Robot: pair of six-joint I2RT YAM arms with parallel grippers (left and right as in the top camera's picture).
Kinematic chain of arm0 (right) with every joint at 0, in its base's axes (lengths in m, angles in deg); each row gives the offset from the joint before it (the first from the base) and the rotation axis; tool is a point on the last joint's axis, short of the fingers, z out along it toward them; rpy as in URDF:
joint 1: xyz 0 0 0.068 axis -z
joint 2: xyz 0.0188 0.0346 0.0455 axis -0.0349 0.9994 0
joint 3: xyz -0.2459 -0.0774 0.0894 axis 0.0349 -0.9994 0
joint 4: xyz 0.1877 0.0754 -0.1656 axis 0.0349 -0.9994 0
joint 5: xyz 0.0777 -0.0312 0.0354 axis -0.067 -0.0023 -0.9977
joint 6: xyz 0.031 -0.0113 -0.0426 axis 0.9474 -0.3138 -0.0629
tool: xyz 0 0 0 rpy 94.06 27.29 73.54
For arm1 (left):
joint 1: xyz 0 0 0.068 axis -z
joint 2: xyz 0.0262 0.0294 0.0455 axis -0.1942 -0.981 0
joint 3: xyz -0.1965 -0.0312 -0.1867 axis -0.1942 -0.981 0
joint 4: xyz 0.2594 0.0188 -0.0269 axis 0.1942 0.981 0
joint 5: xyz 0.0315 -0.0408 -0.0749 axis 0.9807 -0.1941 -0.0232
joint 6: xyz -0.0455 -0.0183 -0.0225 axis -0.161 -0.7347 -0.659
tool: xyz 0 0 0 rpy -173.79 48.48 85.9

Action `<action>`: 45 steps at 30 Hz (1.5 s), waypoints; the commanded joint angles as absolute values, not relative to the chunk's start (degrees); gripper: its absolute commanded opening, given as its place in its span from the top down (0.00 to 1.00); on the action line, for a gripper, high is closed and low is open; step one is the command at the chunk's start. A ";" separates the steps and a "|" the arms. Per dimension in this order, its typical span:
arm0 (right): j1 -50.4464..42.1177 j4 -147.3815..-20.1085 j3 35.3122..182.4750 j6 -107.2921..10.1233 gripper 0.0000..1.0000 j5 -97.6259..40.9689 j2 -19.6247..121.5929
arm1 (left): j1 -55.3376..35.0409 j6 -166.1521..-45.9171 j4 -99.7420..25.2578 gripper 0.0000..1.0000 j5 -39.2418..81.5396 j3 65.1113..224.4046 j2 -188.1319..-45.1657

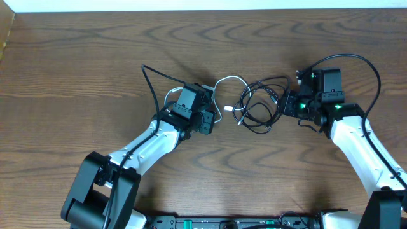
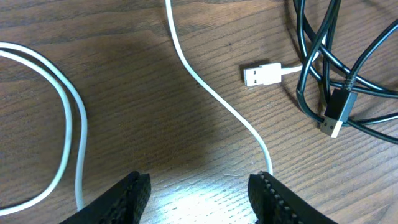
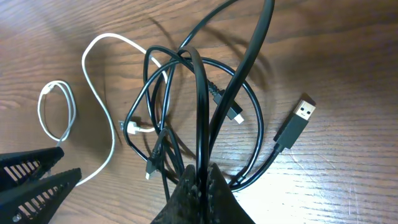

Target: Untangle cables

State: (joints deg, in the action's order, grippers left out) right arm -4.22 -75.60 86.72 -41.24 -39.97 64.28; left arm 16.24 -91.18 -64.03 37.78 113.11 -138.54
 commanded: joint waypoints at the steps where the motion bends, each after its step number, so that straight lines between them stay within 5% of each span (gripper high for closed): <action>1: -4.00 -75.65 87.99 -42.42 0.99 -39.71 63.30 | 16.13 -91.27 -64.18 0.43 38.33 112.82 -139.68; 15: -4.00 -75.65 87.99 -42.84 0.99 -39.68 63.30 | 16.16 -91.31 -69.01 0.43 24.30 112.85 -144.35; 29: -4.00 -75.63 87.99 -42.88 0.99 -39.68 63.30 | 16.22 -91.27 -65.89 0.42 23.49 112.82 -144.35; 45: -4.00 -75.52 87.99 -42.86 0.99 -39.68 63.32 | 16.24 -80.56 -62.91 0.47 10.66 112.82 -144.35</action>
State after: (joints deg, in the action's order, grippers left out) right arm -4.22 -75.58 86.72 -41.92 -39.95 64.28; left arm 16.24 -83.58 -63.53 13.78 113.11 -144.16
